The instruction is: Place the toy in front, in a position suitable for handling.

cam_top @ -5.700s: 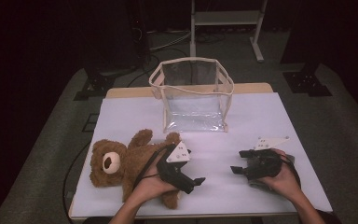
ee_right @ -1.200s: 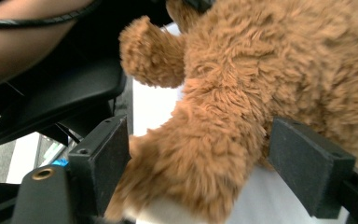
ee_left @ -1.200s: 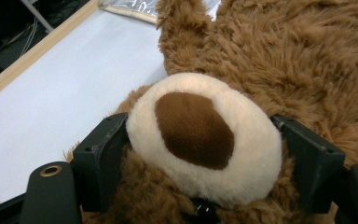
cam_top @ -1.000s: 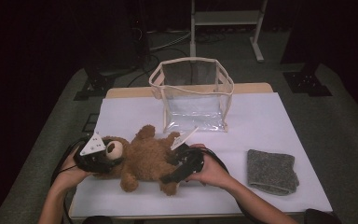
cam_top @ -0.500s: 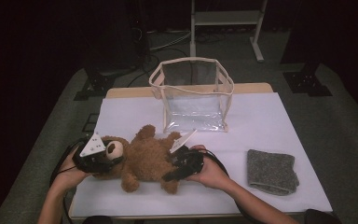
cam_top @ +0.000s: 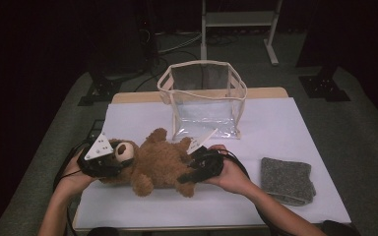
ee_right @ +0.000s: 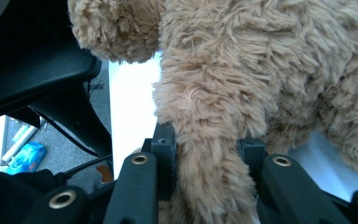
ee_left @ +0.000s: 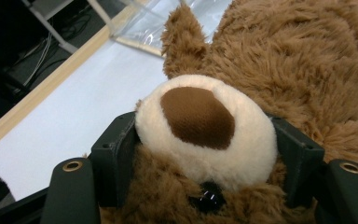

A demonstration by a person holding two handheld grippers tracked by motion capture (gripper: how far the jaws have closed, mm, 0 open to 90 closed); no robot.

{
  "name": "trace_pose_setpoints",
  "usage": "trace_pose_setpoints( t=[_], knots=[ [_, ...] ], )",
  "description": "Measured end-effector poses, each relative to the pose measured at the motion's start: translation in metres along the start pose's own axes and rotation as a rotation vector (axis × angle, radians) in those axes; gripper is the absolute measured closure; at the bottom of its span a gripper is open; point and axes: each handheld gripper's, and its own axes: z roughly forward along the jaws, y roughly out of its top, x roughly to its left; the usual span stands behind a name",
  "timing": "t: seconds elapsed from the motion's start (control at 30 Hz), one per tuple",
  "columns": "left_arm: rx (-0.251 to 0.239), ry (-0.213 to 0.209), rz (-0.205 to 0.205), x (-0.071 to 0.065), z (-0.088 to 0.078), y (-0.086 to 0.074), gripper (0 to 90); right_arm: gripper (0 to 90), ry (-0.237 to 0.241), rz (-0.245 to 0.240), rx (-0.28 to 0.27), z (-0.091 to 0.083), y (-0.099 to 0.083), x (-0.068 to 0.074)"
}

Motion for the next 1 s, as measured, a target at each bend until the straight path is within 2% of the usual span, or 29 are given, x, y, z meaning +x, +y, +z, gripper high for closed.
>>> trace_pose_setpoints(
  t=[0.1, 0.13, 0.3, 0.43, 0.67, 1.0],
  knots=[
    [-0.026, -0.012, 0.002, -0.005, -0.003, 0.009, 32.7, 67.2, -0.013, -0.027, -0.005, -0.014, 0.001, 0.008],
    [-0.026, -0.012, 0.002, -0.005, -0.003, 0.009, 32.7, 67.2, -0.013, -0.027, -0.005, -0.014, 0.001, 0.008],
    [-0.06, -0.025, 0.04, -0.018, -0.004, 0.028, 32.7, 67.3, -0.048, -0.079, -0.009, -0.042, -0.003, 0.022],
    [-0.075, -0.041, 0.071, -0.028, 0.005, 0.044, 32.8, 67.4, -0.077, -0.089, -0.012, -0.063, -0.011, 0.03],
    [-0.1, -0.096, 0.092, -0.04, 0.031, 0.069, 33.0, 67.6, -0.122, -0.08, -0.001, -0.095, -0.031, 0.031],
    [-0.131, -0.143, 0.128, -0.063, 0.066, 0.107, 32.9, 67.4, -0.18, -0.029, -0.018, -0.137, -0.067, 0.025]
  ],
)
